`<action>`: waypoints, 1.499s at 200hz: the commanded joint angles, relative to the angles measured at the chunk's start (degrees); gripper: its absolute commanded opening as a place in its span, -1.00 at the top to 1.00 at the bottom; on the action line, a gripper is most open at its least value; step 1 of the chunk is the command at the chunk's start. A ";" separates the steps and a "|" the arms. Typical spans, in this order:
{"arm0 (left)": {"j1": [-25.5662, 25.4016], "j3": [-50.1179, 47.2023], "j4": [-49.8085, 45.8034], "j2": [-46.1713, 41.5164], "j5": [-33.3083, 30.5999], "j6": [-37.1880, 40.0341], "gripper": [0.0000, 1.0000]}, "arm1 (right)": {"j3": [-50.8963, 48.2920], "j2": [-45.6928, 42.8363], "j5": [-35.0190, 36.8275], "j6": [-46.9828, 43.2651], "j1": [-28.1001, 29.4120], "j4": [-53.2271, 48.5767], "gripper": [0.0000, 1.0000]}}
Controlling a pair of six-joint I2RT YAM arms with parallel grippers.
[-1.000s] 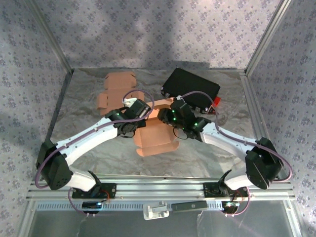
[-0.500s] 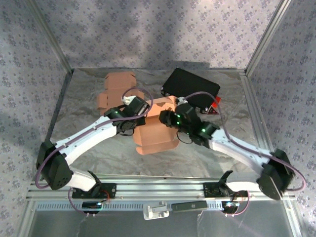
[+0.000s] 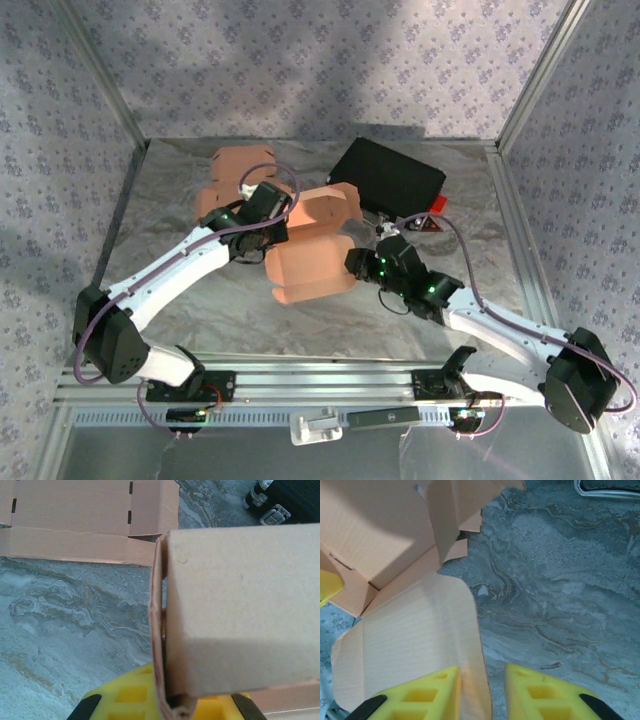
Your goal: Fold the paper box
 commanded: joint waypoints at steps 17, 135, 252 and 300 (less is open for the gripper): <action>0.45 2.38 -0.57 -0.06 1.15 1.49 1.00 | -1.11 2.65 -0.44 -0.71 -2.35 2.43 0.45; 3.52 3.94 0.47 2.17 3.73 6.00 1.00 | 5.39 -0.77 -7.81 -11.78 -6.99 -3.45 0.25; 15.79 13.50 4.33 11.55 28.37 26.91 1.00 | 17.46 13.22 -41.08 -13.18 -33.95 6.40 0.28; 16.80 13.09 4.66 12.33 31.78 28.45 1.00 | 23.50 18.84 -44.65 -19.83 -30.61 3.55 0.31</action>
